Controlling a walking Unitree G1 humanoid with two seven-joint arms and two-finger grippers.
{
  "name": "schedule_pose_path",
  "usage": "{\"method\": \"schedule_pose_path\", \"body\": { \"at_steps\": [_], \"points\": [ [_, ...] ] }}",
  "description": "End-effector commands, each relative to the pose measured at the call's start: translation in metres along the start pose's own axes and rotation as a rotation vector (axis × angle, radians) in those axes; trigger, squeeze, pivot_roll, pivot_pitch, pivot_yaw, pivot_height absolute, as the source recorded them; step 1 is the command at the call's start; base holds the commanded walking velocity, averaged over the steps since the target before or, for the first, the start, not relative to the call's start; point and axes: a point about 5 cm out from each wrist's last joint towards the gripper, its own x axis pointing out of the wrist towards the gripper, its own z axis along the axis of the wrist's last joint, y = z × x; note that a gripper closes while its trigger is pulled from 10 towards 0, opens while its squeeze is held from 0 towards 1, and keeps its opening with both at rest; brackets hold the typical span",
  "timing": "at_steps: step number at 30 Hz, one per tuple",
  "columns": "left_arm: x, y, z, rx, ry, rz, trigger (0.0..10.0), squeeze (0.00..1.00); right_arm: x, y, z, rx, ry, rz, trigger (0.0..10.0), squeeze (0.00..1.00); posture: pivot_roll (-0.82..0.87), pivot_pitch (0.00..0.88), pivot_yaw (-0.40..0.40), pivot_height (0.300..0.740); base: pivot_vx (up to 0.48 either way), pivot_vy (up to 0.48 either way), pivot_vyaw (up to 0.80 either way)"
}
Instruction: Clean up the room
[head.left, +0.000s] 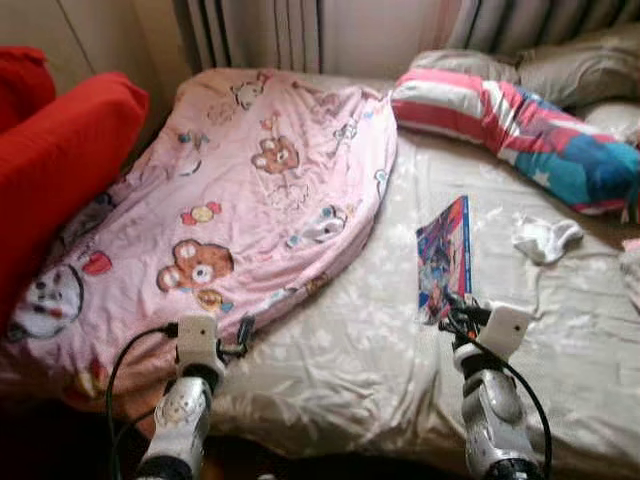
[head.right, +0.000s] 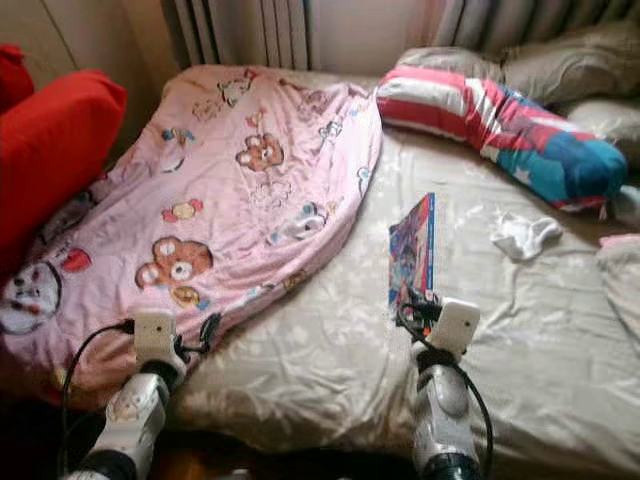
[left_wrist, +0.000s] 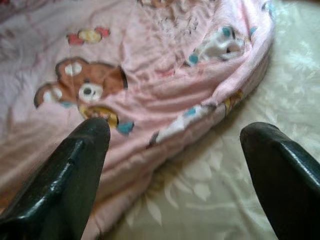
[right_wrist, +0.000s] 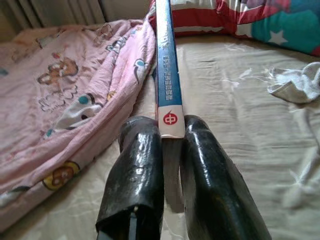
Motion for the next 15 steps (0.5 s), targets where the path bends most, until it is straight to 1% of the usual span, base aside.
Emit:
{"method": "schedule_pose_path", "body": {
  "at_steps": [1, 2, 3, 8, 15],
  "points": [
    [-0.0011, -0.0009, -0.0018, 0.002, 0.005, -0.005, 10.0, 0.0, -0.0001, -0.0033, 0.0045, -0.001, -0.033, -0.005, 10.0, 0.0, 0.1, 0.116, -0.032, 0.74, 0.0, -0.281, 0.0],
    [-0.0012, -0.0009, -0.0019, 0.002, 0.005, -0.006, 10.0, 0.0, -0.0001, -0.0035, 0.0045, 0.0, -0.033, -0.005, 10.0, 0.0, 0.1, 0.116, -0.032, 0.74, 0.0, -0.281, 0.0],
    [-0.0011, -0.0012, -0.0019, 0.002, 0.005, -0.008, 10.0, 0.0, 0.0, -0.0037, 0.0042, 0.001, -0.029, -0.007, 10.0, 0.0, 0.1, 0.114, -0.032, 0.74, 0.0, -0.281, -0.51],
    [-0.0005, -0.0022, -0.0015, 0.001, 0.005, -0.012, 10.0, 0.0, 0.0003, -0.0039, 0.0041, 0.008, -0.031, -0.01, 10.0, 0.0, 0.1, 0.109, -0.032, 0.74, 0.0, -0.283, -0.72],
    [-0.0005, -0.0027, -0.0017, 0.0, 0.005, -0.015, 10.0, 0.0, 0.0012, -0.0031, 0.005, 0.002, -0.034, -0.005, 10.0, 0.0, 0.11, 0.101, -0.033, 0.74, 0.0, -0.28, 0.0]
  ]
}}
